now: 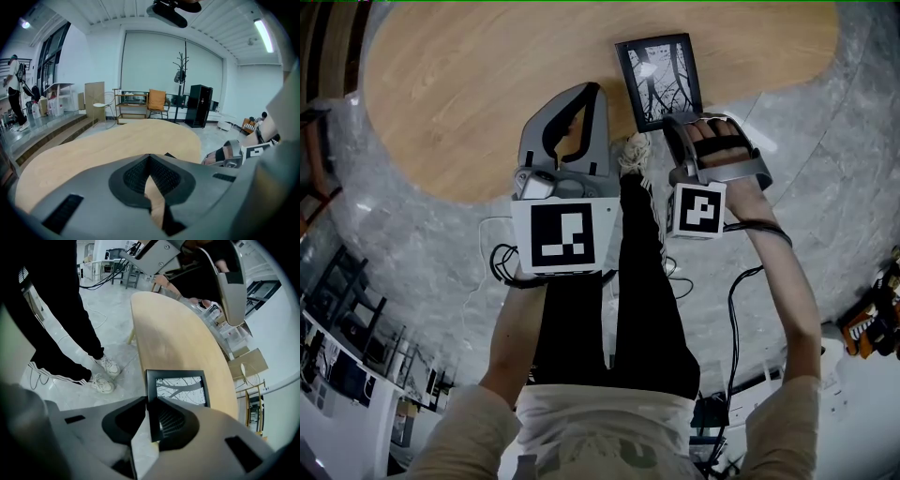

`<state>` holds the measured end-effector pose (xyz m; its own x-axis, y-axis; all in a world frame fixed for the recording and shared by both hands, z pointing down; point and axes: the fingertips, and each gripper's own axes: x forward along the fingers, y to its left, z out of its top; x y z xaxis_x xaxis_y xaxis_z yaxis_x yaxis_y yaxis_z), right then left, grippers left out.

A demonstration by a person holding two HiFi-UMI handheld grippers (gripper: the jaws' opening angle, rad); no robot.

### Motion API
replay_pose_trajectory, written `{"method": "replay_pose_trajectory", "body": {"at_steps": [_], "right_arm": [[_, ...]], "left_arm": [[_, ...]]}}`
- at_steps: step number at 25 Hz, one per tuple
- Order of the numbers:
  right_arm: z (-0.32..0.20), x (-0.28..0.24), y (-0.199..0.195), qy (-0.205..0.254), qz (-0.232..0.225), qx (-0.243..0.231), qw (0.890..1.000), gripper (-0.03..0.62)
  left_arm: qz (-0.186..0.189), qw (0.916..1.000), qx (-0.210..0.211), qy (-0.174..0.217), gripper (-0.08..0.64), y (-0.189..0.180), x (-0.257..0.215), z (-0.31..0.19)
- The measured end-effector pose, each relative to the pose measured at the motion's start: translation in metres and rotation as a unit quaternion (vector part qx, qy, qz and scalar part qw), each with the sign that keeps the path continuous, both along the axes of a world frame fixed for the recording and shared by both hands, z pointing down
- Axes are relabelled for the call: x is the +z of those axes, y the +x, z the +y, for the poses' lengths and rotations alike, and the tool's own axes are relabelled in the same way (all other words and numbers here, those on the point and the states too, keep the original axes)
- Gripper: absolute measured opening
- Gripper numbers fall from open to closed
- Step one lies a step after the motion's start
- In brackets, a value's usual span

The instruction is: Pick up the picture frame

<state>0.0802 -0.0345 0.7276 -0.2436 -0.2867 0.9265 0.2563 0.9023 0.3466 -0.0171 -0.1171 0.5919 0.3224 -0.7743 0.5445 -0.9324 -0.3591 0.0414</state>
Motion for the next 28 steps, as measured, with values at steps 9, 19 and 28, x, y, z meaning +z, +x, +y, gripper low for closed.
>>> {"method": "replay_pose_trajectory", "body": {"at_steps": [9,19,28], "right_arm": [[0.0,0.003,-0.003,0.007,-0.02,0.011,1.0,0.08],[-0.006,-0.003,-0.009,-0.004,-0.03,0.047,0.998,0.079],[-0.055,-0.052,-0.015,0.044,-0.053,0.083,0.994,0.078]], "left_arm": [[0.0,1.0,0.008,0.005,0.009,0.005,-0.002,-0.015],[0.001,0.9999,0.005,0.009,0.009,-0.003,-0.008,-0.015],[0.002,0.9999,-0.001,0.015,0.009,-0.001,-0.04,-0.018]]}}
